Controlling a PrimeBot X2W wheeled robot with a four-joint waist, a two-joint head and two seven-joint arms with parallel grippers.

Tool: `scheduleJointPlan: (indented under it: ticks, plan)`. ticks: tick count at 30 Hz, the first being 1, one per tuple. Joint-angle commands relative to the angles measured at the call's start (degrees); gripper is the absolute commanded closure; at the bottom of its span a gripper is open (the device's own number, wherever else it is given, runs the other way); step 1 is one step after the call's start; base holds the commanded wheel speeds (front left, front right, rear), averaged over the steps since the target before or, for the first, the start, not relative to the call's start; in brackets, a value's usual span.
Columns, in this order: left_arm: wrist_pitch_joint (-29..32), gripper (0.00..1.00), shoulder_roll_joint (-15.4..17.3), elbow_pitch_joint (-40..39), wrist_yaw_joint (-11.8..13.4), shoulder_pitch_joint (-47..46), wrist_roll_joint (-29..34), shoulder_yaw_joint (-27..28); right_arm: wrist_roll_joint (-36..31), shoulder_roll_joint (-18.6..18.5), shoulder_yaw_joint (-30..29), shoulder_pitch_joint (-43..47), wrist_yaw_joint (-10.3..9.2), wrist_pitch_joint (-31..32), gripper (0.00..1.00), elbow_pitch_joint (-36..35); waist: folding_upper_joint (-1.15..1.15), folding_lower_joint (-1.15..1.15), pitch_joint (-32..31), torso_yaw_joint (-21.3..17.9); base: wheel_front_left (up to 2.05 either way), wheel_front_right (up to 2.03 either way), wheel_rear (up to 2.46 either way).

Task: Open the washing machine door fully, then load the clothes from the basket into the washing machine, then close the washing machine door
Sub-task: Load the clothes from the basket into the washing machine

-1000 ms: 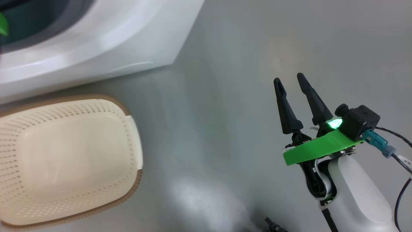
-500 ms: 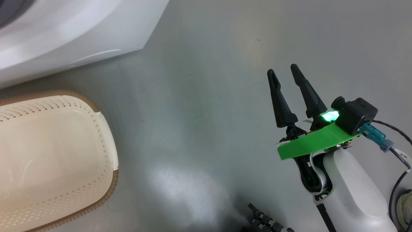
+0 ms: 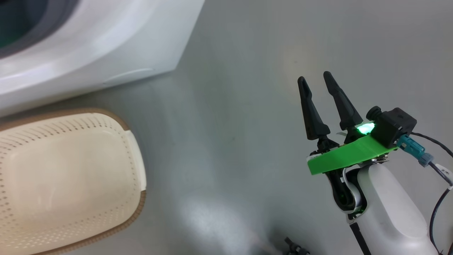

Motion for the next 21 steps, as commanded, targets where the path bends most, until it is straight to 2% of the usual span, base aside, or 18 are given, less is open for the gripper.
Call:
scheduleJointPlan:
  ticks: [1, 12, 17, 21]
  plan:
    - [-1.4, 0.00, 1.4, -1.0, -0.2, 1.7, -0.1, 0.0, -0.8, -0.4, 0.6, 0.8, 0.26, -0.5, 0.00, -0.9, 0.00, 0.00, -2.6, 1.7, 0.00, 0.00, 0.00]
    - [-10.8, 0.00, -3.4, -1.2, -0.3, 13.2, -4.6, 0.5, -1.4, -1.9, 1.2, 2.0, 0.26, -0.5, 0.00, 0.5, 0.00, 0.00, -10.6, 5.5, 0.00, 0.00, 0.00]
    - [-14.1, 0.00, -5.2, -3.7, -0.4, 19.8, -6.4, -0.8, -1.2, -2.8, 1.6, 2.7, 0.26, -0.5, 0.00, 1.3, 0.00, 0.00, -14.2, 7.4, 0.00, 0.00, 0.00]
    - [-15.8, 0.00, -5.4, -7.5, -0.4, 26.2, -6.6, -1.7, -1.0, -3.4, 1.9, 3.5, 0.26, -0.5, 0.00, 1.9, 0.00, 0.00, -17.5, 9.3, 0.00, 0.00, 0.00]
